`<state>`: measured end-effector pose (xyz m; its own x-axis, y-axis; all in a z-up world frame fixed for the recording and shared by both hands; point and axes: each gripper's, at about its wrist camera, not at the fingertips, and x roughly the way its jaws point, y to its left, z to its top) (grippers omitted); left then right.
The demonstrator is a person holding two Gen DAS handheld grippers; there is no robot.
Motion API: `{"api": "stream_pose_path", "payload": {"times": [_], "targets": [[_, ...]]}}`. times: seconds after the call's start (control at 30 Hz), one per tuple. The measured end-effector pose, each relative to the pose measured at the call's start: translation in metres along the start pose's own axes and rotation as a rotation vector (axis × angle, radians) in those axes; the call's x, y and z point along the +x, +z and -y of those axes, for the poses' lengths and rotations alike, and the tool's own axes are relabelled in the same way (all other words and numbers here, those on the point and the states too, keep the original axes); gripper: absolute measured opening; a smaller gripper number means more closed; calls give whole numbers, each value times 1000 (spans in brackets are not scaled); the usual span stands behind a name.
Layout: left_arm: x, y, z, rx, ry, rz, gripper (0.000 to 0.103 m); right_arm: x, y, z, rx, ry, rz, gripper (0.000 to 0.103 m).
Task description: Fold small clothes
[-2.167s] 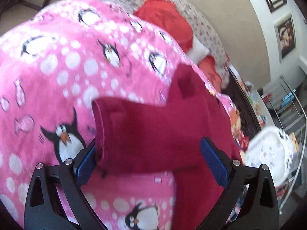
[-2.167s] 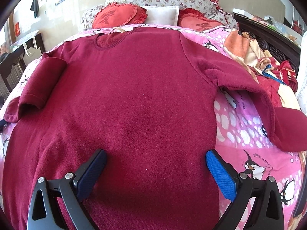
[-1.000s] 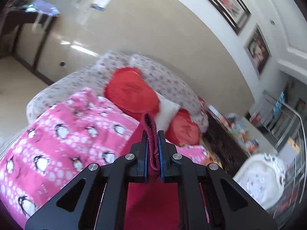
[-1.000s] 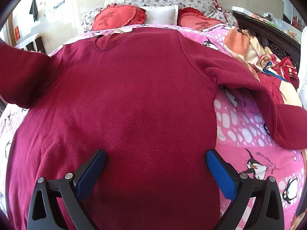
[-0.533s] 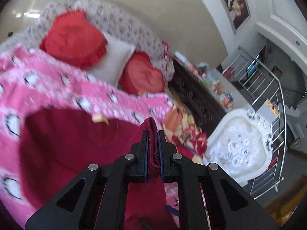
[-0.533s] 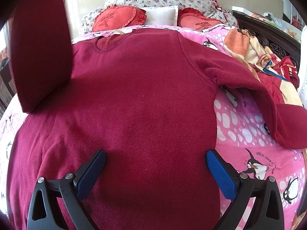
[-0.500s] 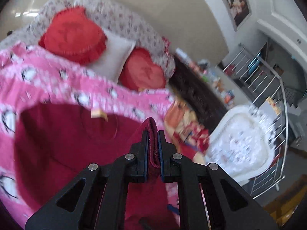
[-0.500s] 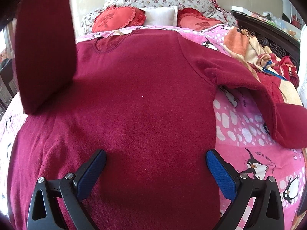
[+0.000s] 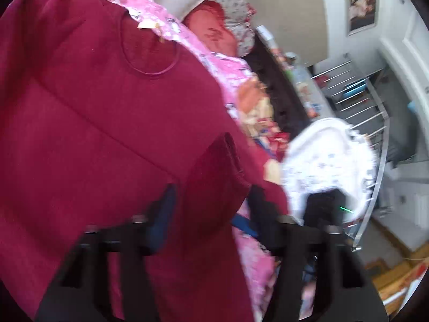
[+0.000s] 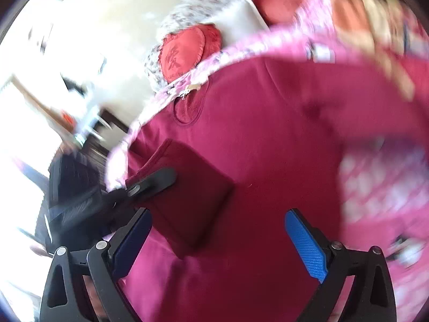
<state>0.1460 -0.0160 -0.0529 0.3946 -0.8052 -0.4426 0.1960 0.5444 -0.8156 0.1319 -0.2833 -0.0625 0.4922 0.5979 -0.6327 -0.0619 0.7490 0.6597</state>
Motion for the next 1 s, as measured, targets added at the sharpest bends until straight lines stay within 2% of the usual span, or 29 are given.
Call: {"api": "stream_pose_path", "payload": {"times": [0.07, 0.13, 0.27, 0.4, 0.47, 0.53, 0.57, 0.6, 0.63, 0.73, 0.8, 0.93, 1.0], "targets": [[-14, -10, 6, 9, -58, -12, 70, 1, 0, 13, 88, 24, 2, 98], [-22, -18, 7, 31, -37, -27, 70, 0, -2, 17, 126, 48, 14, 98], [-43, -35, -13, 90, 203, -5, 70, -14, -3, 30, 221, 93, 58, 98], [-55, -54, -27, 135, 316, 20, 70, -23, -12, 49, 361, 256, 100, 98], [-57, -66, -30, 166, 363, 26, 70, -25, -14, 49, 370, 282, 111, 98], [-59, -77, -32, 202, 382, 44, 70, -23, -15, 41, 333, 265, 89, 98], [-59, -84, -30, 233, 404, 55, 70, -19, -15, 36, 295, 229, 67, 98], [-60, -89, -32, 249, 413, 63, 70, -16, -15, 32, 260, 189, 45, 93], [-60, -95, -30, 268, 420, 72, 70, -11, -14, 25, 212, 125, 14, 77], [-55, -104, -32, 312, 436, 88, 71, 4, -11, 20, 127, -43, -67, 43], [-57, -103, -36, 304, 427, 94, 71, -2, -10, 26, 168, -12, -45, 42], [-57, -99, -41, 276, 408, 102, 71, -14, -9, 43, 244, 46, -7, 48], [-54, -99, -40, 284, 418, 99, 71, -14, -10, 50, 253, 17, -22, 48]]}}
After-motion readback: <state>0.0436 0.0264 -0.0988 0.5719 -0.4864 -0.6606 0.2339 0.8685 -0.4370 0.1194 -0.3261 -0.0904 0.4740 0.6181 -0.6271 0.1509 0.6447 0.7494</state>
